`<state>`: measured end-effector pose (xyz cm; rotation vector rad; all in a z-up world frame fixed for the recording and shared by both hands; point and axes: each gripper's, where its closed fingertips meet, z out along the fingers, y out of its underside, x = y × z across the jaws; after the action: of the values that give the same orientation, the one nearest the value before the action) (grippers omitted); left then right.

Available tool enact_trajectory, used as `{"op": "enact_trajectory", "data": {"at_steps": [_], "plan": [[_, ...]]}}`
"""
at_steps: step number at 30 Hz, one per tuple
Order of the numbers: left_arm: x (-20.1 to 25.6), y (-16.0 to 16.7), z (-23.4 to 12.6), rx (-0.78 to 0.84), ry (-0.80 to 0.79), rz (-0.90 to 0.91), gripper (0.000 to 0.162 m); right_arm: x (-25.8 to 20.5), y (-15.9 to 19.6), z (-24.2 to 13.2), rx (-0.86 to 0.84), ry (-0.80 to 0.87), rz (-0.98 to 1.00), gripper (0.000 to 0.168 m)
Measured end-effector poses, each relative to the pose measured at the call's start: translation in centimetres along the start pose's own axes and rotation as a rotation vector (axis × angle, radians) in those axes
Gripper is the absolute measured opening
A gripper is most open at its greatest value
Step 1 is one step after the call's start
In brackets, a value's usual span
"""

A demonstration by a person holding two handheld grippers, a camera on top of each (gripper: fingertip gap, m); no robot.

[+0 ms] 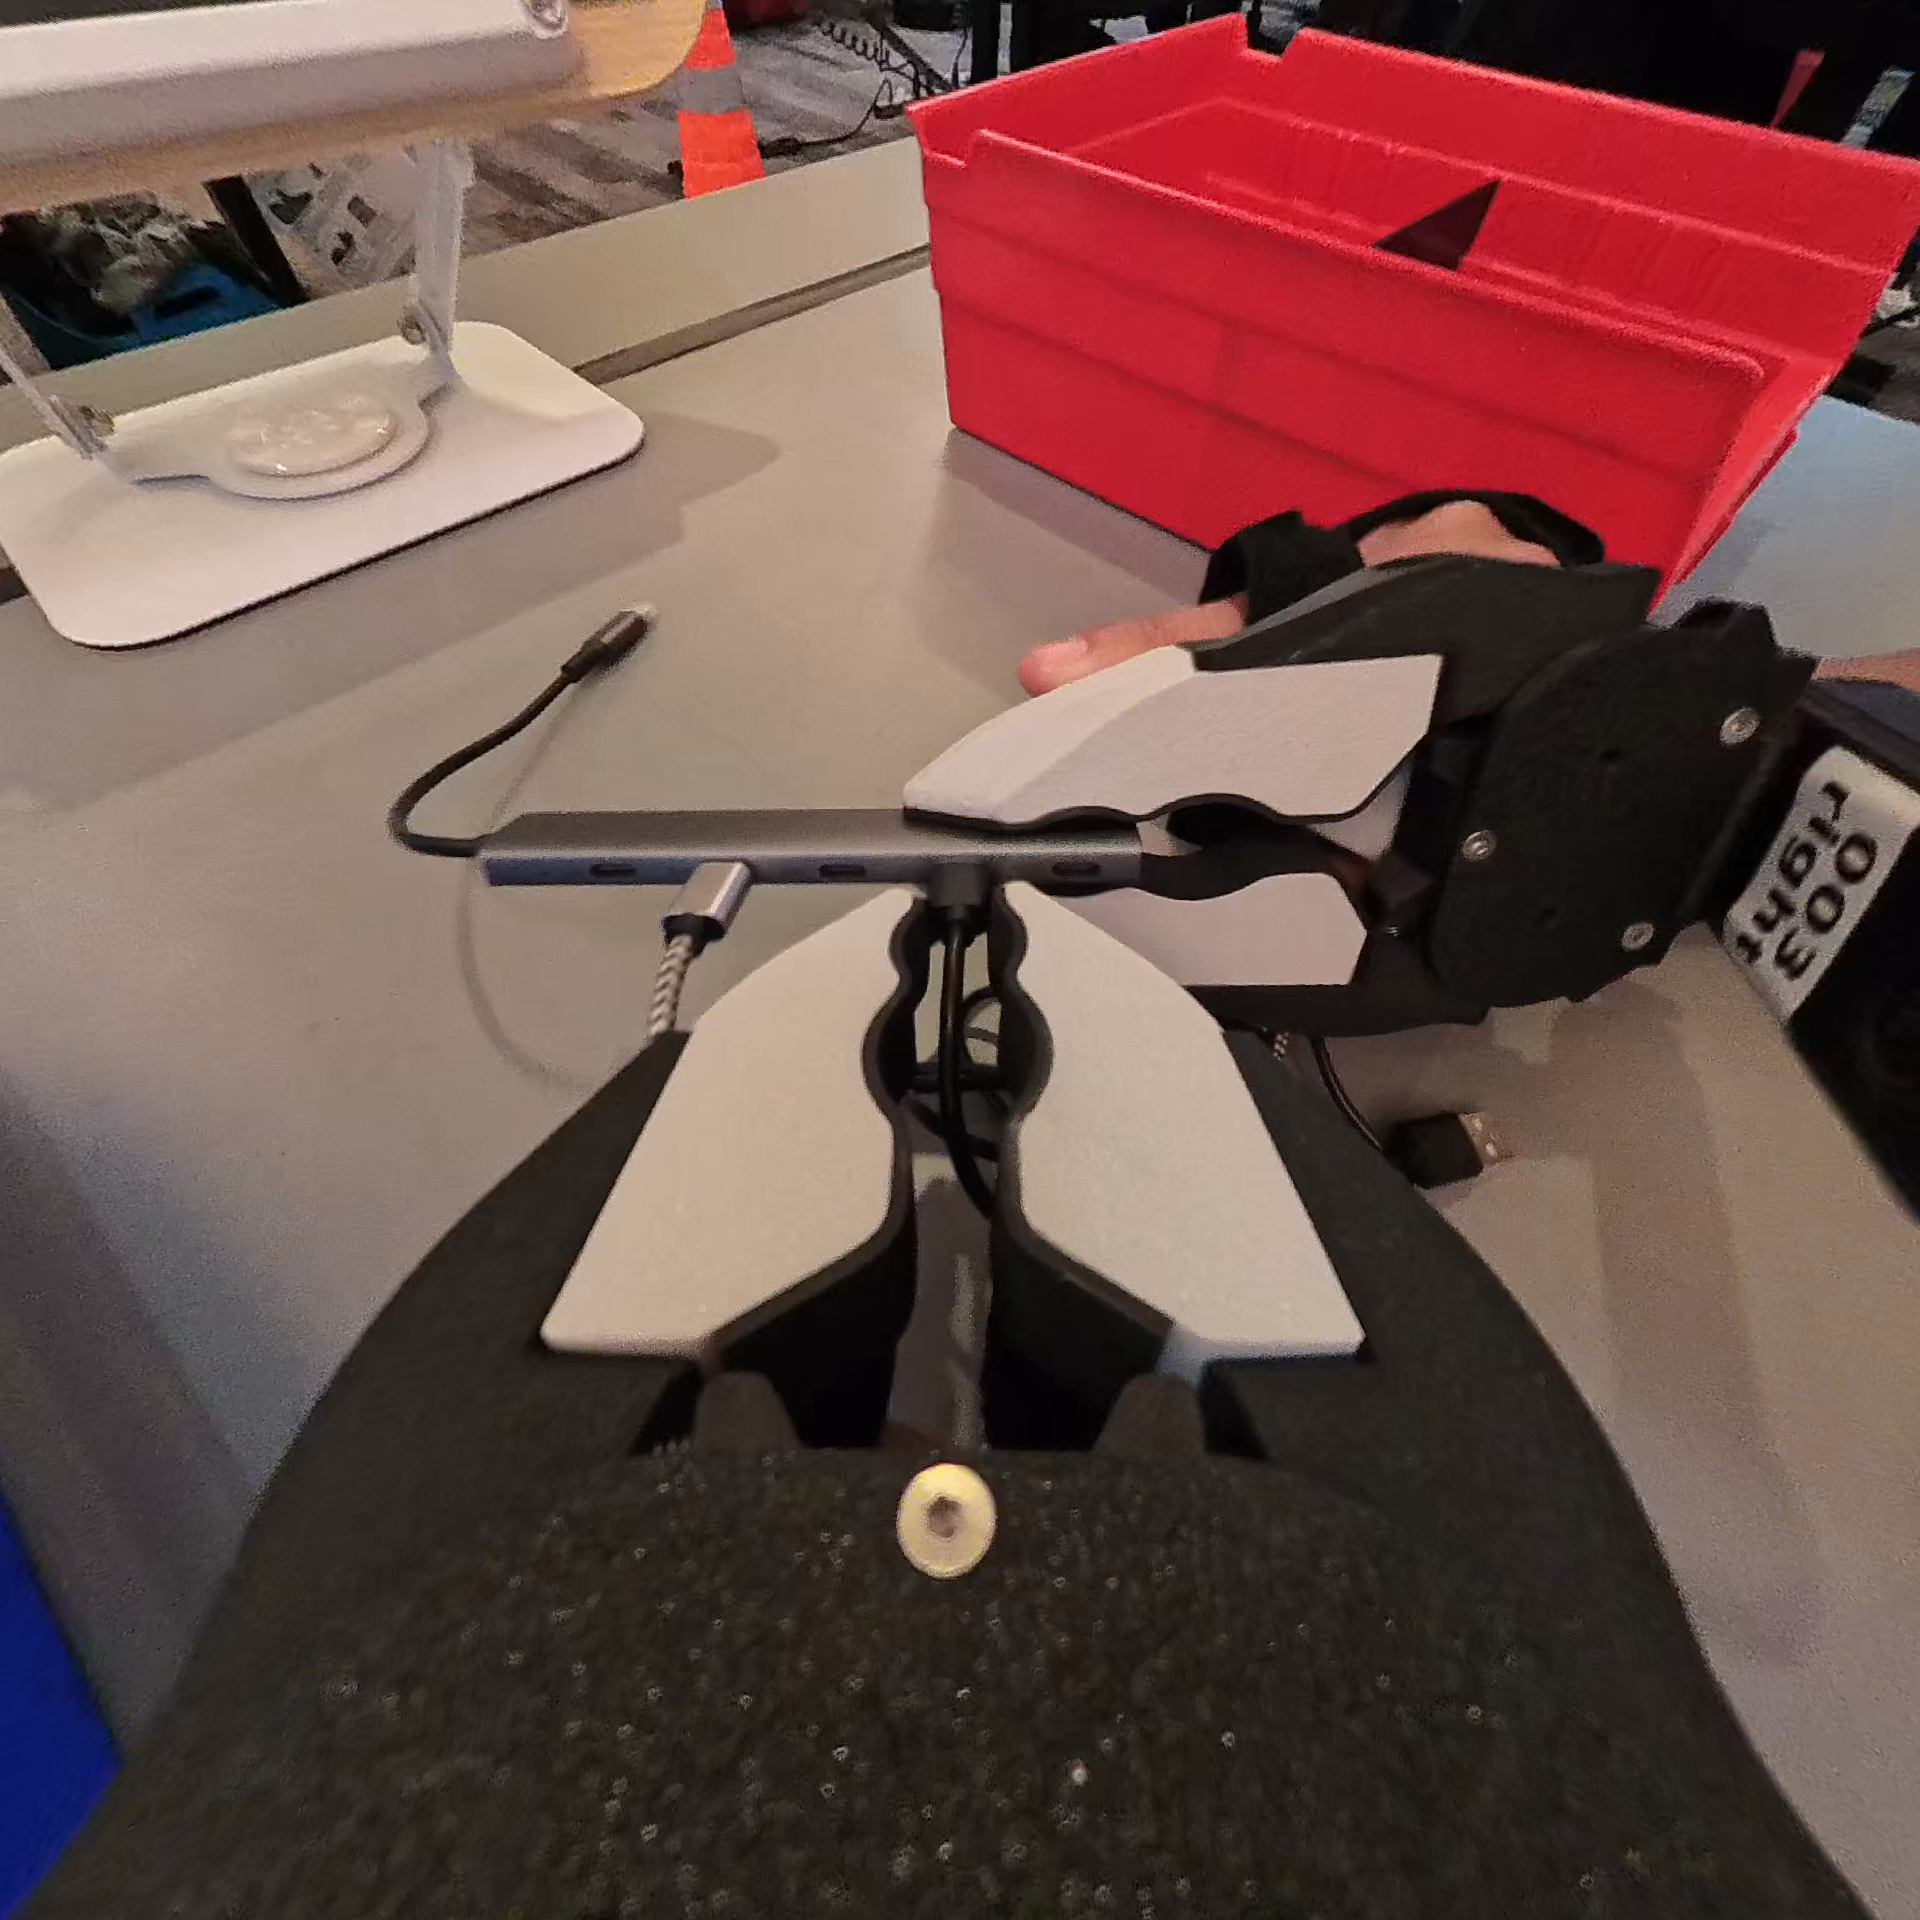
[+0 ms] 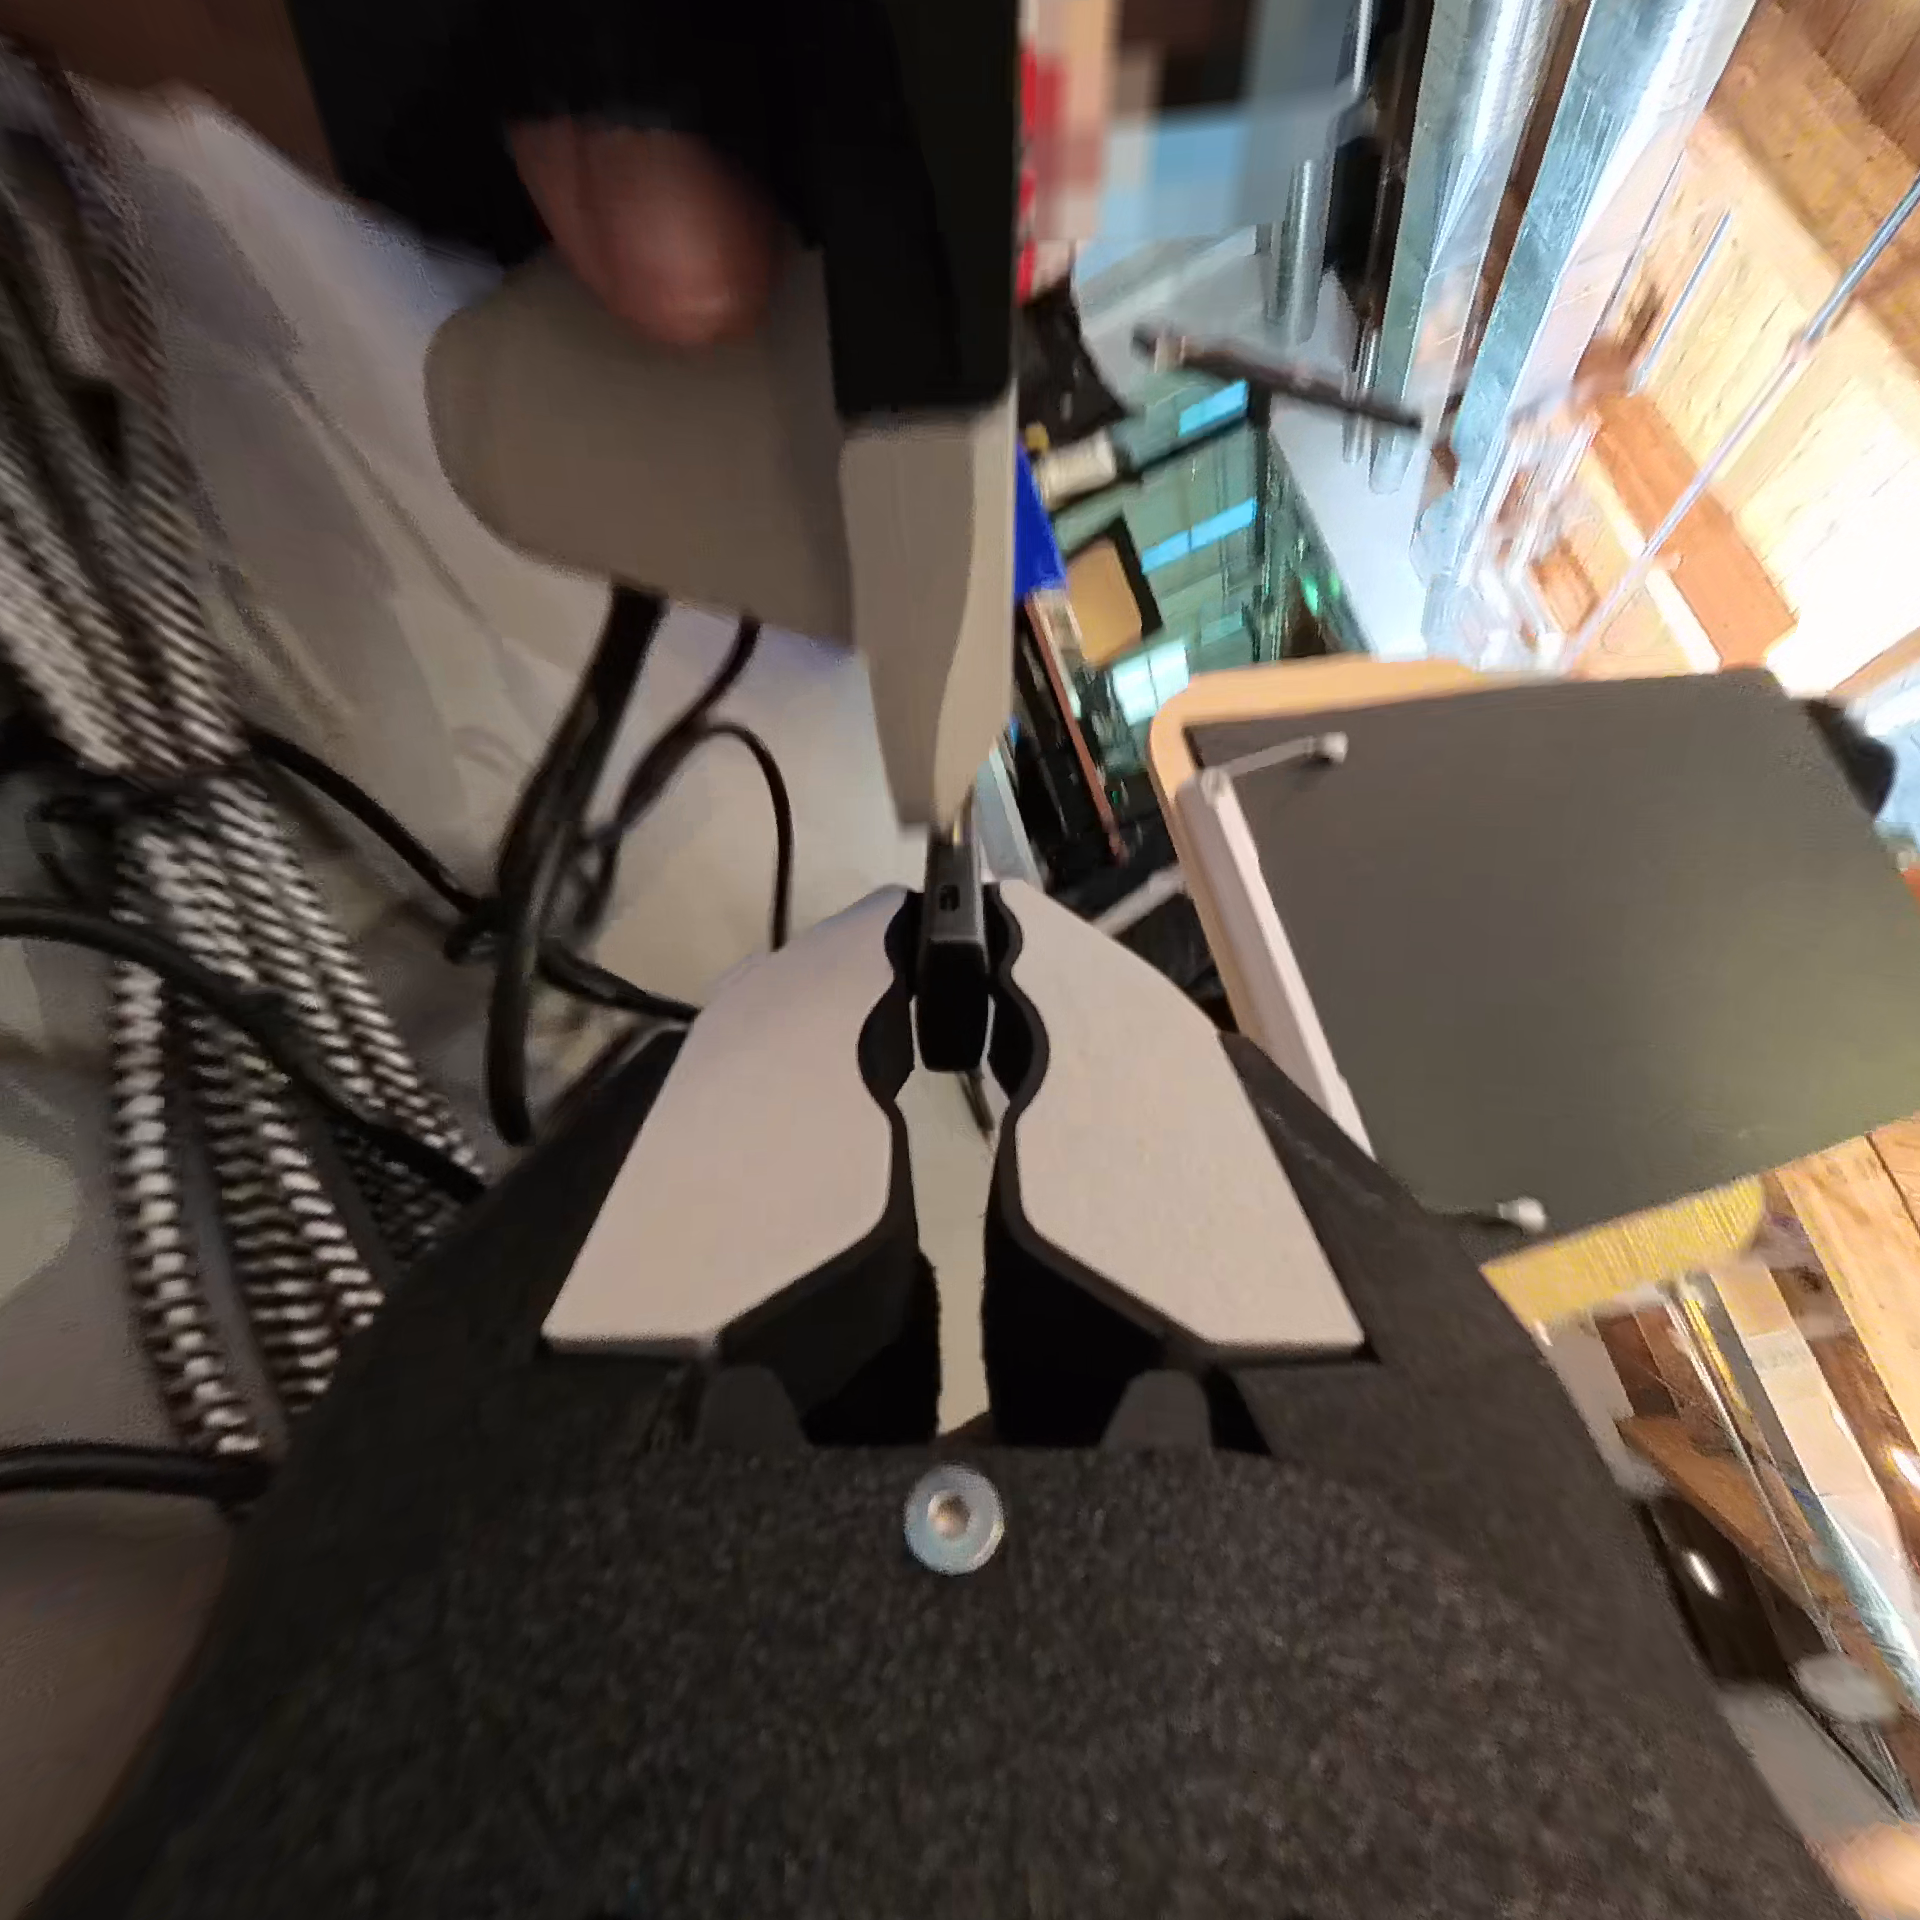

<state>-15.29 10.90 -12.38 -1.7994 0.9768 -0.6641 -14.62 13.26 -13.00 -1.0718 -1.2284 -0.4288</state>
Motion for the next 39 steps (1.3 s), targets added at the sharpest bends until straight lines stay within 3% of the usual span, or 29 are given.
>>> {"op": "enact_trajectory", "data": {"at_steps": [2,5,11,12,13,14,15,18,23,30,32,36,39], "plan": [[-0.1,-1.5,-1.3,0.065,-0.003,0.028,0.01,0.5,2.9,0.7,-0.136,-0.008,0.038,0.01],[-0.8,-2.6,-3.5,0.074,-0.028,0.091,0.01,1.2,3.3,0.5,-0.128,0.015,0.065,0.01],[2.8,2.9,-3.2,-0.158,0.179,0.033,0.01,1.5,3.2,0.6,-0.119,0.019,0.087,0.01],[3.2,3.4,-3.0,-0.186,0.206,-0.002,0.017,1.4,3.1,0.5,-0.113,0.017,0.086,0.01],[3.4,3.3,-3.0,-0.186,0.232,-0.038,0.042,1.5,2.8,0.4,-0.101,0.021,0.083,0.01],[3.4,2.5,-3.2,-0.162,0.26,-0.079,0.054,1.5,2.5,0.3,-0.081,0.02,0.084,0.01],[2.8,1.4,-3.6,-0.123,0.266,-0.116,0.055,1.3,2.1,0.2,-0.055,0.007,0.091,0.01],[-0.8,-1.0,-4.6,-0.033,0.141,-0.137,0.048,1.5,1.1,-0.2,0.001,0.016,0.083,0.01],[-3.3,0.1,-3.7,-0.096,-0.045,-0.035,0.041,1.3,-0.1,-0.5,0.032,0.056,0.002,0.01],[-3.0,-0.1,-1.9,-0.095,-0.044,-0.009,0.023,0.6,-2.9,-1.5,0.113,0.045,-0.041,0.01],[-2.6,0.1,-1.7,-0.09,-0.029,-0.007,0.011,0.4,-2.9,-1.6,0.107,0.036,-0.043,0.01],[-2.4,-0.1,-1.8,-0.083,-0.021,0.008,0.011,0.4,-3.2,-1.8,0.162,-0.023,0.06,0.01],[-2.5,-0.3,-2.1,-0.064,0.02,-0.057,0.011,0.1,-2.7,-1.8,0.17,-0.079,0.085,0.029]]}}
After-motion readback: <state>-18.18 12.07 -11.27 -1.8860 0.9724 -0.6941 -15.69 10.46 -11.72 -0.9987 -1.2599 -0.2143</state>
